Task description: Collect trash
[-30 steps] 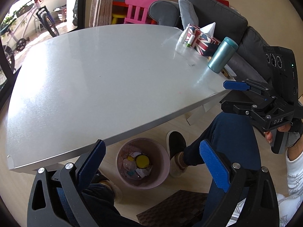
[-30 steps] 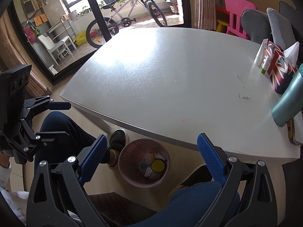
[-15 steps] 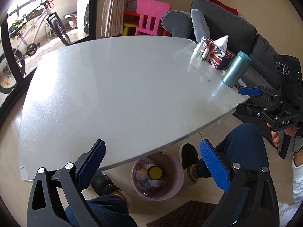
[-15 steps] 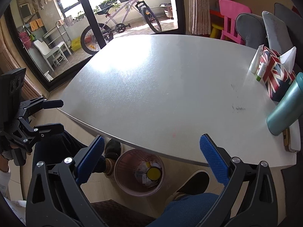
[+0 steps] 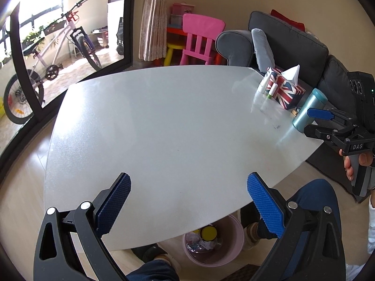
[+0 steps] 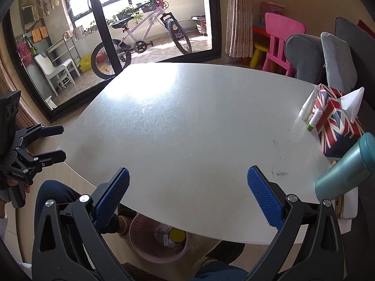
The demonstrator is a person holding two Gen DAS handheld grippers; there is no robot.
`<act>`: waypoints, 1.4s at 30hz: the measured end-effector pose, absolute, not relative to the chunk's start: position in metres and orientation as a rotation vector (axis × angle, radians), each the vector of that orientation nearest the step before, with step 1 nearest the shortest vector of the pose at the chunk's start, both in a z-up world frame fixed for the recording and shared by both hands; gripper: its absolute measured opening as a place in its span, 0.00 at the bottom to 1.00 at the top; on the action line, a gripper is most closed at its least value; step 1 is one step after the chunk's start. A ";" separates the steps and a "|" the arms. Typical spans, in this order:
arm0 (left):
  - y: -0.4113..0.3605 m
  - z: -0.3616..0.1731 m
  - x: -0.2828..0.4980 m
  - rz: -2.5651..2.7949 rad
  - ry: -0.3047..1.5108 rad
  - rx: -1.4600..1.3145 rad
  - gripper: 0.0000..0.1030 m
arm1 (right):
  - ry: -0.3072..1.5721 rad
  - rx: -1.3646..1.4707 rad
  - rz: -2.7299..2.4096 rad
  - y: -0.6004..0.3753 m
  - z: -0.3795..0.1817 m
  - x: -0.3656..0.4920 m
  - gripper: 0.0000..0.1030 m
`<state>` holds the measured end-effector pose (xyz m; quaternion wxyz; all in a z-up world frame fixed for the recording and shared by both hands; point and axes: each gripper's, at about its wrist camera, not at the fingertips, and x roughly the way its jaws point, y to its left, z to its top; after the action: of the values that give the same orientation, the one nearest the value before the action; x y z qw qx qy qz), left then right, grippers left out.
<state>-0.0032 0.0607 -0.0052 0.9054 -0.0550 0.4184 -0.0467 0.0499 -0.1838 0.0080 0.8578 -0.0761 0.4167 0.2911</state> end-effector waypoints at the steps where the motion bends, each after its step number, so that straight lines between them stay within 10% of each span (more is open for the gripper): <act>1: 0.063 -0.003 -0.001 -0.099 0.858 -0.117 0.93 | 0.869 -0.159 0.613 -0.183 0.010 0.052 0.96; 42: 0.071 0.016 0.018 -0.014 0.842 -0.082 0.94 | 0.829 -0.177 0.641 -0.176 0.021 0.069 0.96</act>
<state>0.0175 0.0710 0.0162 0.9118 -0.0400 0.4086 -0.0068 0.0692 -0.1760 0.0213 0.8622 -0.0842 0.3953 0.3055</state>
